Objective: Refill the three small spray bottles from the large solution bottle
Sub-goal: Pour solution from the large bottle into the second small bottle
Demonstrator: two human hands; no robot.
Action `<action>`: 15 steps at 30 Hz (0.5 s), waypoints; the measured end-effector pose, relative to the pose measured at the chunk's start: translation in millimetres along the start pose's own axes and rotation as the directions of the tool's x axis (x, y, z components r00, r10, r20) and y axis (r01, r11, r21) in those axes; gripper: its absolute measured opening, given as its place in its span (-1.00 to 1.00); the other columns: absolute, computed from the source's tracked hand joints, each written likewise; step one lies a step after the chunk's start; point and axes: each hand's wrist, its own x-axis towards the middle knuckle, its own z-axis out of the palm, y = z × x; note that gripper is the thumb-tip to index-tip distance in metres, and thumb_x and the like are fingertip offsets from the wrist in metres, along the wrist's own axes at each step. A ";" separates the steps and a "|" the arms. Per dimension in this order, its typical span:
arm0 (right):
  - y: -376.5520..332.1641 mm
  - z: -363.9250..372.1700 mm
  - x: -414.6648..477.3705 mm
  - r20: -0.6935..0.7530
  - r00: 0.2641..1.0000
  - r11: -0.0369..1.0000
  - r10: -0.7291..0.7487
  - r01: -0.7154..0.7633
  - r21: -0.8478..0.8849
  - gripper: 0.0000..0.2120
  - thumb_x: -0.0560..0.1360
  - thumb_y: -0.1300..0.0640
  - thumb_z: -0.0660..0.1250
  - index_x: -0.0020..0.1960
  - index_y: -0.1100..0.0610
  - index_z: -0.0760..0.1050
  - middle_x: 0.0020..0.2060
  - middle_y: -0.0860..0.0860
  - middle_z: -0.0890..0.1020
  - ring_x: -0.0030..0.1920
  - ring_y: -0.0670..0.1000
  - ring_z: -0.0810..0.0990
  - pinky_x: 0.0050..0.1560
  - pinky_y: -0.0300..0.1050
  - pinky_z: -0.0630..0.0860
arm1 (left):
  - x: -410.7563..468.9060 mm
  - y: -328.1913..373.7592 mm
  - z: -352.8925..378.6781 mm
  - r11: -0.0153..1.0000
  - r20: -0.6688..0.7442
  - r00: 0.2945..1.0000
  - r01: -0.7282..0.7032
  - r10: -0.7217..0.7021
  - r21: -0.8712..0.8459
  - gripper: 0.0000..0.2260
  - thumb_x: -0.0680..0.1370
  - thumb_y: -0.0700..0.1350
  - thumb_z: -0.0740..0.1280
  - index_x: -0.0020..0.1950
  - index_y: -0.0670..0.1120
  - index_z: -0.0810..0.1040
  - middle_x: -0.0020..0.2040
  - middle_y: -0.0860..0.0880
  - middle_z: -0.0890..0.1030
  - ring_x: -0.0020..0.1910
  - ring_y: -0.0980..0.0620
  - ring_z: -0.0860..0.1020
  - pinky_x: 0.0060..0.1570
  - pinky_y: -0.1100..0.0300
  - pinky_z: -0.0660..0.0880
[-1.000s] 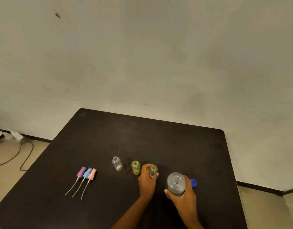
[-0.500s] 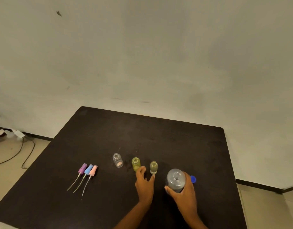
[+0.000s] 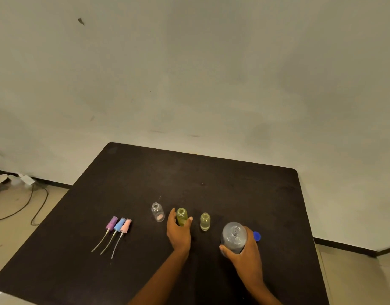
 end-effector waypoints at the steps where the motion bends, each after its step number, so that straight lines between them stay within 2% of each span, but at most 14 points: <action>1: -0.4 -0.2 0.0 0.000 1.000 1.000 0.001 -0.001 0.001 -0.29 0.19 0.19 0.58 0.20 0.01 0.27 0.03 -0.12 0.43 0.09 -0.12 0.41 0.19 -0.18 0.34 | 1.3 0.3 0.0 1.000 -0.001 1.000 0.000 0.000 -0.002 -0.48 0.43 -0.23 0.45 0.37 -0.12 0.40 0.28 -0.10 0.51 0.30 -0.08 0.45 0.30 0.04 0.38; 4: -0.4 -0.6 -0.9 0.003 1.000 1.000 0.010 -0.010 -0.008 -0.27 0.19 0.17 0.58 0.25 0.06 0.29 0.03 -0.13 0.42 0.09 -0.13 0.40 0.18 -0.18 0.33 | 3.5 1.6 -3.3 1.000 -0.006 1.000 -0.001 0.001 -0.006 -0.60 0.44 -0.23 0.44 0.27 -0.13 0.50 0.16 -0.11 0.59 0.19 -0.06 0.52 0.17 0.17 0.40; 7: -2.1 -0.5 -2.9 -0.013 1.000 1.000 0.005 -0.006 -0.027 -0.29 0.20 0.13 0.58 0.23 0.02 0.29 0.04 -0.13 0.43 0.10 -0.13 0.41 0.16 -0.21 0.35 | 5.3 5.3 -10.0 0.998 0.027 0.998 -0.065 0.064 0.015 -0.62 0.45 -0.20 0.44 0.26 -0.10 0.51 0.12 -0.07 0.61 0.15 -0.01 0.54 0.14 0.20 0.41; 12: -7.3 -1.0 -1.5 -0.016 1.000 1.000 0.008 -0.008 -0.005 -0.31 0.19 0.13 0.58 0.19 -0.03 0.29 0.08 -0.08 0.49 0.11 -0.07 0.47 0.19 -0.09 0.42 | 5.7 25.1 -20.9 0.985 0.071 0.982 -0.172 0.173 -0.016 -0.63 0.44 -0.13 0.45 0.23 -0.04 0.51 0.06 0.02 0.61 0.12 0.06 0.56 0.16 0.13 0.49; 15: -13.5 -0.3 2.3 -0.042 0.999 0.999 0.034 -0.033 0.033 -0.29 0.16 0.15 0.60 0.17 -0.04 0.30 0.08 -0.03 0.52 0.13 0.00 0.50 0.20 0.03 0.44 | 3.7 48.3 -27.6 0.974 0.138 0.964 -0.217 0.225 -0.069 -0.62 0.45 -0.12 0.44 0.25 -0.08 0.48 0.06 0.00 0.60 0.09 0.05 0.56 0.03 0.27 0.49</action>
